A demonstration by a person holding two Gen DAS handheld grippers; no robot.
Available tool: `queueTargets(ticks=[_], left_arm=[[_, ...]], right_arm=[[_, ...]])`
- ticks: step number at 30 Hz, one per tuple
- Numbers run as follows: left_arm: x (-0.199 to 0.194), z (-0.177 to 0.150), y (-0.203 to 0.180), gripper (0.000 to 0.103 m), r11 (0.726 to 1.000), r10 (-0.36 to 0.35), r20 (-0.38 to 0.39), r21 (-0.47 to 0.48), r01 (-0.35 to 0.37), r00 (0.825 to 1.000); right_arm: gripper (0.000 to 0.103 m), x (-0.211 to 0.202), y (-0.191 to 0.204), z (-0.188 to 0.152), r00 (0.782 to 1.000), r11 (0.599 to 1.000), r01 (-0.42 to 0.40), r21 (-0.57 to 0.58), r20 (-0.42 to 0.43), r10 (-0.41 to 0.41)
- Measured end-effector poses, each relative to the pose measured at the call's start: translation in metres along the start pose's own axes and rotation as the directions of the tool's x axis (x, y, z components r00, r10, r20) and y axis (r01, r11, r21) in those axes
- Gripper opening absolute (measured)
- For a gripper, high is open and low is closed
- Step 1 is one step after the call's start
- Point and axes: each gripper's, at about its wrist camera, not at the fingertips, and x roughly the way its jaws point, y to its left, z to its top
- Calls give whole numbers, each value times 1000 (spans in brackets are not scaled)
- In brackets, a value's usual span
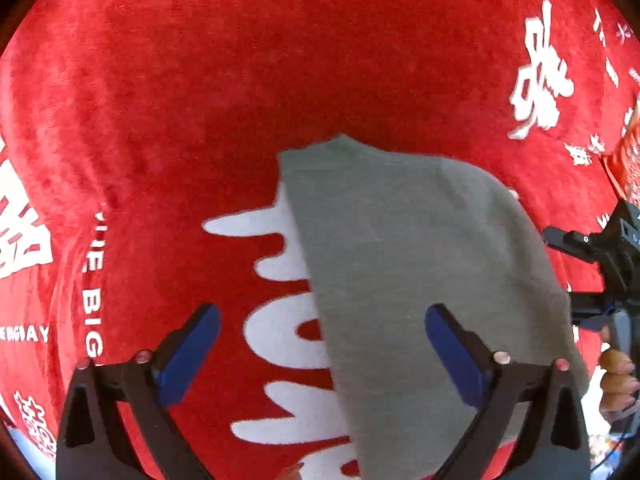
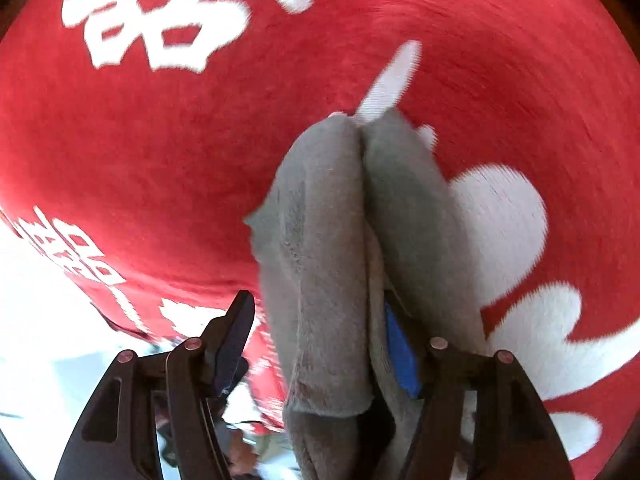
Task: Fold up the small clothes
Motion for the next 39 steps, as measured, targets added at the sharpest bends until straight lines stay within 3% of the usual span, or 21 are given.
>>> queueTargets(ticks=[4,5,6,7,9,12,16,19,21,25,26,28,35,39], left_arm=[[6,-5,2,102,999,34,-7,4,-34,999],[8,-4,2,102,999,38,-12,2,-38,999],[13,-2,0,102,999,38,-20,-5,-38,999],[17,-1,2,102,999,29,-32,-19,-30,999],[27,1,6,102,999,12,-72,-44,-15,997],[30,1,4,102,1000,3,-78,-13,-4,997],[23,-5,-12,102,997,16,-36,74,-13,999],[29,-12,-19,102,995,23,-45,96,-18,999],[35,-15,-20,102,995,22,-50,99,-17,999],[36,-18,-18,102,995,20,-55,97,-15,998],[35,-18,-17,102,995,25,-56,99,-19,998],[33,-19,-13,102,995,27,-66,99,-20,997],[18,-34,-4,102,997,-20,-112,67,28,994],[16,-54,-11,102,995,-38,-147,90,52,988]], right_arm=[[68,6,27,0,977,967,209,-144,-23,-214],[56,8,33,-2,960,943,271,-193,-14,-279],[19,10,40,-4,945,919,319,-232,-3,-328],[15,12,48,-8,919,878,382,-287,20,-394],[14,9,68,-20,900,820,424,-383,80,-428],[14,-5,100,-33,908,779,415,-471,156,-389],[14,-17,106,-40,909,786,416,-457,185,-373],[14,-17,69,-35,892,808,451,-378,165,-421],[16,-12,52,-31,892,819,449,-356,136,-430],[34,-27,25,-23,894,868,448,-214,138,-427],[48,-33,24,-22,878,858,476,-195,154,-452],[49,-49,23,-28,861,842,505,-191,173,-478],[49,-74,55,-72,898,854,439,-280,160,-409],[49,-58,64,-97,895,833,442,-333,107,-432]])
